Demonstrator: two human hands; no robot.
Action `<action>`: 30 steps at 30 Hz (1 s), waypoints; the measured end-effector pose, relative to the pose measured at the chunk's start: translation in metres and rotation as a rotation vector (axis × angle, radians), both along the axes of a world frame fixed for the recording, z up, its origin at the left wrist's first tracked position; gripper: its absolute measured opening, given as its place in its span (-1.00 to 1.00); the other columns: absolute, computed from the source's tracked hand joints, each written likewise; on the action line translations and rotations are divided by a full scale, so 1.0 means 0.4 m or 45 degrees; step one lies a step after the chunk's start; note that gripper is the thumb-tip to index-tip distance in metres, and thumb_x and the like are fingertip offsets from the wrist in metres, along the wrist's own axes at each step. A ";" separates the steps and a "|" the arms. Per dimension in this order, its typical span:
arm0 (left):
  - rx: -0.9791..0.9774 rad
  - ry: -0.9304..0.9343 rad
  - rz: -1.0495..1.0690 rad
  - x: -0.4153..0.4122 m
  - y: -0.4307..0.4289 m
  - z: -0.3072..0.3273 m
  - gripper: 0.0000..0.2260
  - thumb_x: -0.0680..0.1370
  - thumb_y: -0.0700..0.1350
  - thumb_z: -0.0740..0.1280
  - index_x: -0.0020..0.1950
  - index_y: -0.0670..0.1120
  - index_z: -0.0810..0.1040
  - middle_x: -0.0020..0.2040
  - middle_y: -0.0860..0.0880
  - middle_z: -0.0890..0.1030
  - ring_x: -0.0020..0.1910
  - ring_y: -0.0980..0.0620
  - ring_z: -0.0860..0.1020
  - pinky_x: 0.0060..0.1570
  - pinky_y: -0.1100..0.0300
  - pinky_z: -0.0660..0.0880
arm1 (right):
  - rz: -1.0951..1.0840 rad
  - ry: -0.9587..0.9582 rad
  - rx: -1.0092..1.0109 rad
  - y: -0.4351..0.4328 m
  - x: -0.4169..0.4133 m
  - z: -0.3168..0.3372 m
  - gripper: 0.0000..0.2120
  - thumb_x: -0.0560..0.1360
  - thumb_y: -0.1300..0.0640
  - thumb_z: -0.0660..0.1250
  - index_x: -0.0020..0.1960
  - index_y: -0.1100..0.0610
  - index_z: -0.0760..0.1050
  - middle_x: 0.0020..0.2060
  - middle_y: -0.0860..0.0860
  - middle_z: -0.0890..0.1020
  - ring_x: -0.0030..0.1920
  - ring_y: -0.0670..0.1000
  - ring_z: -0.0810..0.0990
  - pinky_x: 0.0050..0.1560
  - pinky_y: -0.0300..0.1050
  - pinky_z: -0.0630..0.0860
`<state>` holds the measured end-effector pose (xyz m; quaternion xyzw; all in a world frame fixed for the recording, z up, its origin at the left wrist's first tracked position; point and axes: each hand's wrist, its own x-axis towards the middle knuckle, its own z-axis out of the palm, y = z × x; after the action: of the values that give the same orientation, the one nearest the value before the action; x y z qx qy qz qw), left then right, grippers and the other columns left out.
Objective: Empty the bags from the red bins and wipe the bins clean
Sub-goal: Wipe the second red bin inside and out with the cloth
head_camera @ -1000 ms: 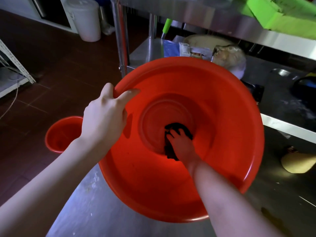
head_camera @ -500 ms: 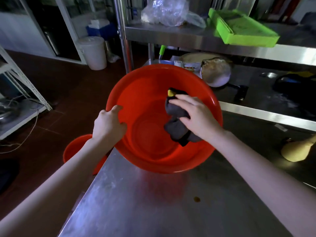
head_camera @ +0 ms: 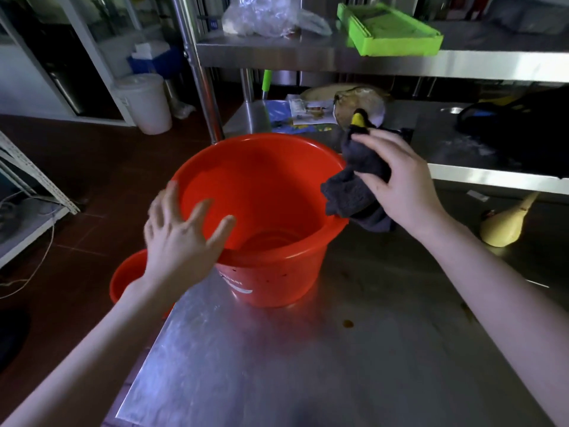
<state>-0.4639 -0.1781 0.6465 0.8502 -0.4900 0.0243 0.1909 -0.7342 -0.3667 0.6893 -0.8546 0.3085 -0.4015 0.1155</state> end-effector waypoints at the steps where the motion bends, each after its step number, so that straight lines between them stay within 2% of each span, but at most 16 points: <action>1: -0.062 -0.075 -0.275 -0.022 0.010 0.003 -0.40 0.49 0.45 0.01 0.37 0.16 0.46 0.51 -0.13 0.27 0.51 -0.18 0.15 0.39 -0.24 0.13 | -0.020 -0.028 0.005 0.004 -0.013 -0.002 -0.52 0.44 0.31 0.43 0.35 0.17 0.48 0.32 0.07 0.49 0.35 -0.07 0.40 0.40 -0.26 0.26; 3: 0.007 -0.219 -0.740 -0.049 0.018 -0.005 -0.38 0.53 0.41 0.02 0.33 0.05 0.53 0.29 -0.06 0.56 0.36 -0.12 0.44 0.37 -0.17 0.27 | -0.070 -0.091 0.038 0.008 -0.037 0.000 -0.53 0.46 0.29 0.42 0.35 0.19 0.47 0.31 0.07 0.50 0.31 -0.16 0.37 0.37 -0.37 0.24; 5: 0.094 -0.371 -0.905 -0.059 0.019 -0.011 -0.43 0.55 0.32 0.06 0.29 -0.04 0.56 0.03 -0.01 0.67 0.05 -0.09 0.62 0.17 -0.05 0.49 | -0.116 -0.178 0.120 0.010 -0.055 0.005 -0.55 0.48 0.26 0.40 0.36 0.17 0.46 0.28 0.04 0.51 0.27 -0.18 0.40 0.33 -0.39 0.27; 7: 0.025 -0.436 -0.913 -0.050 0.011 -0.009 -0.46 0.55 0.28 0.05 0.19 -0.07 0.60 -0.17 0.02 0.65 -0.25 -0.10 0.63 -0.27 0.08 0.56 | -0.165 -0.272 0.224 0.014 -0.070 0.013 -0.57 0.50 0.20 0.40 0.36 0.11 0.46 0.23 -0.06 0.53 0.22 -0.22 0.46 0.27 -0.41 0.32; 9: -0.109 -0.454 -0.931 -0.038 0.001 0.004 -0.50 0.55 0.25 0.10 0.10 -0.09 0.62 -0.27 0.03 0.62 -0.39 -0.08 0.58 -0.49 0.14 0.48 | -0.185 -0.351 0.313 0.026 -0.085 0.019 -0.59 0.52 0.15 0.39 0.35 0.04 0.46 0.19 -0.17 0.55 0.18 -0.32 0.49 0.22 -0.44 0.36; 11: -0.249 -0.432 -0.919 -0.013 -0.012 0.026 -0.53 0.54 0.23 0.15 0.07 -0.12 0.63 -0.28 0.03 0.63 -0.41 -0.06 0.59 -0.51 0.12 0.50 | -0.172 -0.428 0.381 0.053 -0.096 0.025 -0.65 0.53 0.08 0.37 0.30 -0.09 0.47 0.14 -0.25 0.59 0.18 -0.28 0.52 0.21 -0.36 0.43; 14: -0.399 -0.248 -0.797 0.041 -0.028 0.076 -0.54 0.55 0.23 0.21 0.10 -0.14 0.60 -0.28 -0.04 0.64 -0.36 -0.11 0.62 -0.39 0.03 0.56 | -0.169 -0.531 0.420 0.110 -0.081 0.040 -0.76 0.53 -0.05 0.33 0.17 -0.29 0.48 0.05 -0.28 0.63 0.14 -0.23 0.58 0.16 -0.27 0.50; 16: -0.451 -0.072 -0.682 0.085 -0.025 0.102 -0.53 0.55 0.25 0.23 0.14 -0.13 0.57 -0.32 -0.06 0.60 -0.39 -0.13 0.58 -0.34 0.06 0.54 | -0.165 -0.594 0.413 0.147 -0.039 0.055 -0.79 0.54 -0.08 0.30 0.15 -0.31 0.48 0.03 -0.31 0.63 0.12 -0.25 0.58 0.12 -0.35 0.49; 18: -0.469 0.112 -0.582 0.124 -0.013 0.110 -0.51 0.50 0.26 0.18 0.14 -0.11 0.55 -0.35 -0.03 0.56 -0.42 -0.04 0.55 -0.35 0.11 0.52 | -0.142 -0.653 0.412 0.175 0.024 0.068 -0.80 0.54 -0.09 0.29 0.14 -0.29 0.48 0.01 -0.33 0.63 0.09 -0.29 0.57 0.08 -0.42 0.46; 21: -0.460 0.377 -0.409 0.165 0.009 0.094 -0.67 0.54 0.20 0.25 0.09 -0.02 0.54 -0.36 -0.01 0.59 -0.45 0.07 0.59 -0.37 0.08 0.58 | -0.057 -0.679 0.421 0.216 0.149 0.081 -0.79 0.54 -0.10 0.25 0.12 -0.37 0.45 0.00 -0.41 0.60 0.08 -0.37 0.53 0.08 -0.50 0.39; 23: -0.487 0.516 -0.344 0.182 0.012 0.071 -0.79 0.57 0.15 0.27 -0.03 0.03 0.52 -0.37 -0.01 0.59 -0.51 0.10 0.57 -0.43 0.07 0.56 | 0.009 -0.597 0.329 0.249 0.254 0.077 -0.76 0.55 -0.09 0.22 0.17 -0.36 0.41 0.08 -0.44 0.55 0.16 -0.40 0.47 0.17 -0.51 0.31; 24: -0.502 0.543 -0.311 0.186 0.012 0.060 -0.81 0.58 0.13 0.27 -0.09 0.04 0.50 -0.38 -0.01 0.58 -0.53 0.10 0.55 -0.46 0.11 0.52 | 0.050 -0.490 0.253 0.265 0.311 0.064 -0.73 0.57 -0.05 0.22 0.24 -0.28 0.39 0.18 -0.37 0.52 0.24 -0.35 0.44 0.26 -0.46 0.28; 26: -0.520 0.562 -0.242 0.195 0.009 0.034 -0.79 0.60 0.08 0.26 -0.17 0.01 0.46 -0.39 0.02 0.55 -0.49 0.12 0.53 -0.45 0.22 0.38 | 0.132 -0.117 0.144 0.291 0.427 0.010 -0.62 0.59 -0.01 0.23 0.39 -0.04 0.38 0.37 -0.09 0.45 0.40 -0.15 0.35 0.43 -0.23 0.21; 27: -0.515 0.589 -0.202 0.199 0.008 0.018 -0.78 0.61 0.05 0.25 -0.18 -0.02 0.47 -0.37 0.03 0.54 -0.42 0.09 0.53 -0.43 0.22 0.31 | 0.113 0.138 0.126 0.306 0.478 -0.024 -0.55 0.60 -0.03 0.22 0.46 0.01 0.31 0.46 -0.03 0.36 0.46 -0.07 0.27 0.48 -0.10 0.15; 29: -0.509 0.709 -0.120 0.208 0.010 -0.010 -0.73 0.63 0.01 0.21 -0.15 -0.13 0.49 -0.31 0.01 0.56 -0.28 -0.04 0.53 -0.38 0.22 0.32 | -0.021 0.524 0.066 0.331 0.548 -0.093 -0.44 0.61 -0.12 0.14 0.57 -0.05 0.10 0.55 -0.07 0.17 0.54 0.00 0.13 0.50 0.10 0.06; 30: -0.516 0.769 -0.100 0.213 0.012 -0.019 -0.73 0.64 0.01 0.18 -0.13 -0.13 0.50 -0.28 0.01 0.57 -0.24 -0.05 0.53 -0.34 0.29 0.36 | -0.071 0.576 0.017 0.338 0.566 -0.119 -0.42 0.60 -0.14 0.11 0.58 -0.07 0.05 0.56 -0.08 0.14 0.54 0.03 0.12 0.49 0.14 0.06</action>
<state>-0.3789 -0.1732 0.6390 0.7445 -0.4290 -0.1385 0.4924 -0.5079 -0.2315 0.6416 -0.9132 0.3528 -0.2005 0.0377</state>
